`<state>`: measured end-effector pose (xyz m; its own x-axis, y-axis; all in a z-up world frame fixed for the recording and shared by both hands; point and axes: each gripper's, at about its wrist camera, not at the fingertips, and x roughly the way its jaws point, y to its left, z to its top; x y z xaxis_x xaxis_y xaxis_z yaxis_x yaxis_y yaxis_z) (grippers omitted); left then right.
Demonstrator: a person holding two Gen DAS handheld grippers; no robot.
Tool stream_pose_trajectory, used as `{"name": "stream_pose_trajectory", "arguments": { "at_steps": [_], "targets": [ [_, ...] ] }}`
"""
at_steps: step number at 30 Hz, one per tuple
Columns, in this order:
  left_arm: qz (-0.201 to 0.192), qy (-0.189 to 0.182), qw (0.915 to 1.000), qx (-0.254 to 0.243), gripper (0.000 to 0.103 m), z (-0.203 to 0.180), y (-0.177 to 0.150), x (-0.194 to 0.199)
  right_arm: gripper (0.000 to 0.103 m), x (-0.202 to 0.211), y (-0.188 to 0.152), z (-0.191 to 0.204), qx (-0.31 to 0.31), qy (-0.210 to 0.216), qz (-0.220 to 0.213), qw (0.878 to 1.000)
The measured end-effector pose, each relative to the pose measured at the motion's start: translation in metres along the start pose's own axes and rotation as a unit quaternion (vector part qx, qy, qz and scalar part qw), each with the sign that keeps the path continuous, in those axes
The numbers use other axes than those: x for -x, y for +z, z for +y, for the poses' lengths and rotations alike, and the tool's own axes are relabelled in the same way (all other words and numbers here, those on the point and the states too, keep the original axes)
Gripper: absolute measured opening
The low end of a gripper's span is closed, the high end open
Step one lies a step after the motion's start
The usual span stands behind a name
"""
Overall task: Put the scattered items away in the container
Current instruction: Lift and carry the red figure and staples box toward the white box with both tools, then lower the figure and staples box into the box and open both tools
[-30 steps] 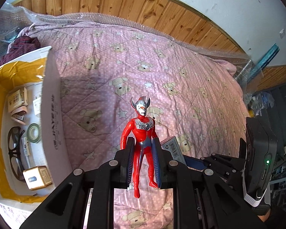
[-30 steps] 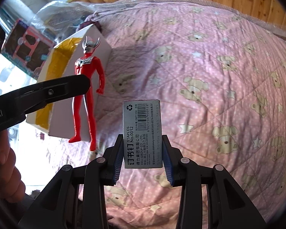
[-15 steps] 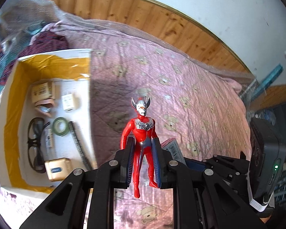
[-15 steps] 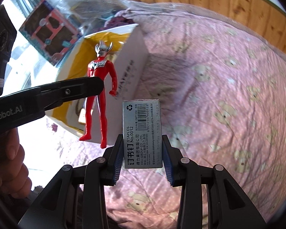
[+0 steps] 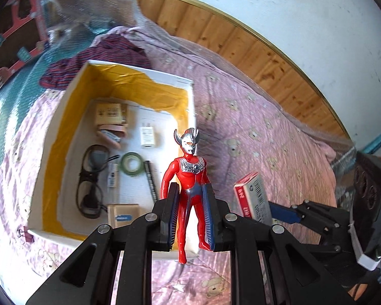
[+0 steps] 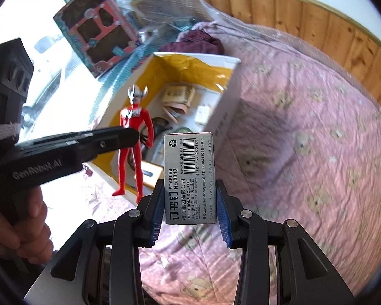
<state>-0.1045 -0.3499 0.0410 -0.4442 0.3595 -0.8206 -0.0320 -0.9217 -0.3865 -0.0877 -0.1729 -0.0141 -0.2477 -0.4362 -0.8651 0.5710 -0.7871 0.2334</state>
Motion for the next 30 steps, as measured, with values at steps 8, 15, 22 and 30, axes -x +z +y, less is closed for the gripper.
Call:
{"name": "stream_pose_trajectory", "arguments": {
  "at_steps": [8, 15, 22, 30],
  "targets": [
    [-0.01, 0.011, 0.999, 0.041, 0.02, 0.031, 0.003, 0.009, 0.039, -0.003, 0.026, 0.023, 0.03, 0.005, -0.004, 1.0],
    [-0.008, 0.017, 0.9976, 0.066, 0.02, 0.047, 0.008, 0.007, 0.04, -0.007, 0.06, 0.036, 0.044, 0.015, -0.013, 0.999],
    [0.003, 0.012, 0.9976, 0.069, 0.02, 0.046, 0.013, -0.005, 0.04, -0.016, 0.091, 0.038, 0.052, 0.01, -0.015, 0.998],
    [0.025, 0.001, 0.9962, 0.084, 0.02, 0.051, 0.022, -0.026, 0.04, -0.038, 0.122, 0.027, 0.054, 0.001, -0.003, 0.999]
  ]
}}
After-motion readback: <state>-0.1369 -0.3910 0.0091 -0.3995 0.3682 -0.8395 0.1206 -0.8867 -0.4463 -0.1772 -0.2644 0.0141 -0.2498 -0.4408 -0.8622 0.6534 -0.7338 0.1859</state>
